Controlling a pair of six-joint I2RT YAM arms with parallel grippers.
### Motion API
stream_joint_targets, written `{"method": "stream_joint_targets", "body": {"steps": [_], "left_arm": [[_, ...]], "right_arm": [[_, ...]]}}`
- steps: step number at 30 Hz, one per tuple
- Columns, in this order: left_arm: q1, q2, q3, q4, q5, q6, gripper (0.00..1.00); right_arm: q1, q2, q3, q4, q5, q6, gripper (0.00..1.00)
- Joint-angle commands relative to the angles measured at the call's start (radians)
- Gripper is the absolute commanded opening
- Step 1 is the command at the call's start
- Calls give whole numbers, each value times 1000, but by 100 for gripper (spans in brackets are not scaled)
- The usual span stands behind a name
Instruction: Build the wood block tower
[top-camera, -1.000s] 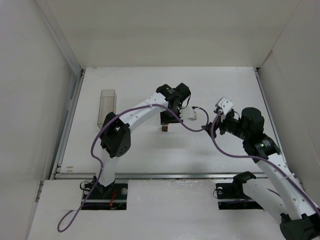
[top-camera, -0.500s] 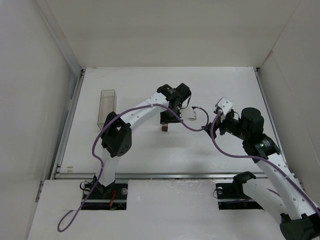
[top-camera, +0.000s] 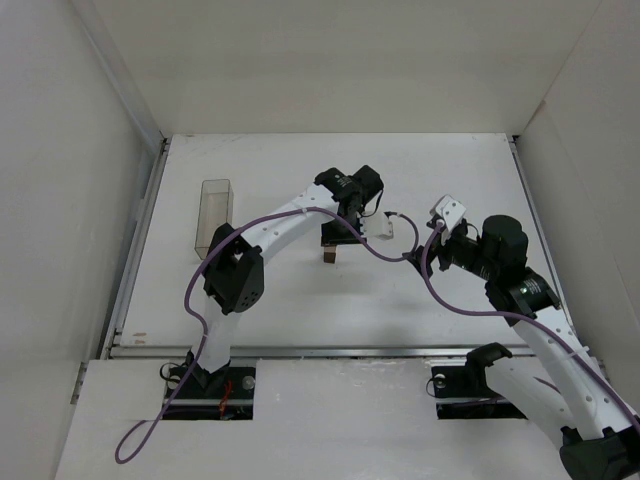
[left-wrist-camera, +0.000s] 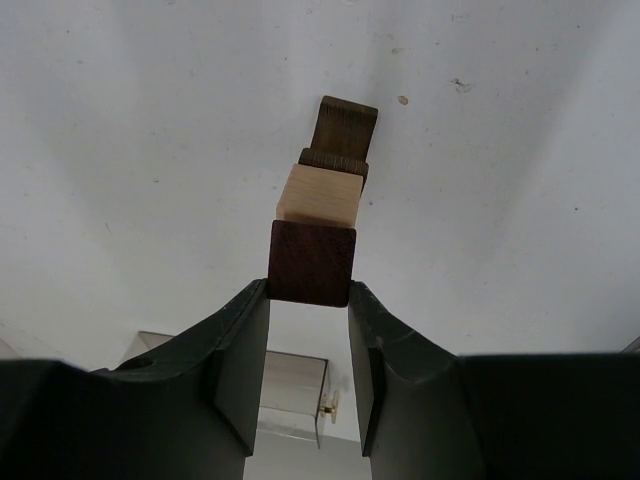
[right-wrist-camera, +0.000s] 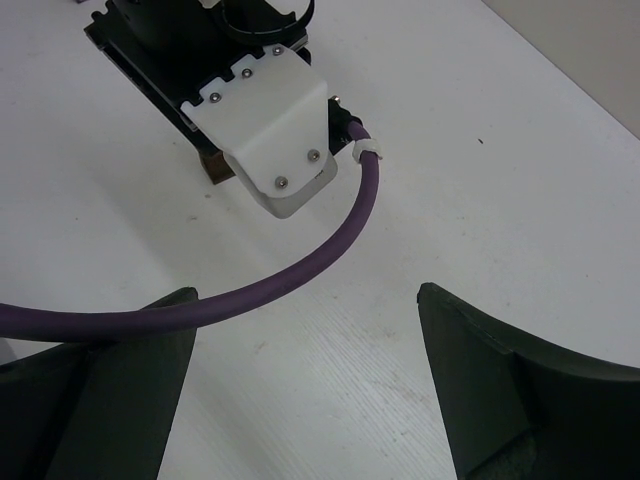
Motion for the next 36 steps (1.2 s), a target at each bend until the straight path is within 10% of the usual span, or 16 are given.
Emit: {"method": "stream_joint_targets", "body": {"steps": [1, 18, 36], "left_arm": [[-19, 1, 43, -30, 14, 15, 0], [-19, 1, 14, -30, 16, 33, 0], [-19, 10, 14, -30, 7, 33, 46]], "right_arm": [[-2, -15, 8, 58, -27, 4, 95], [-2, -15, -1, 58, -27, 4, 95], [-2, -24, -1, 58, -27, 4, 95]]}}
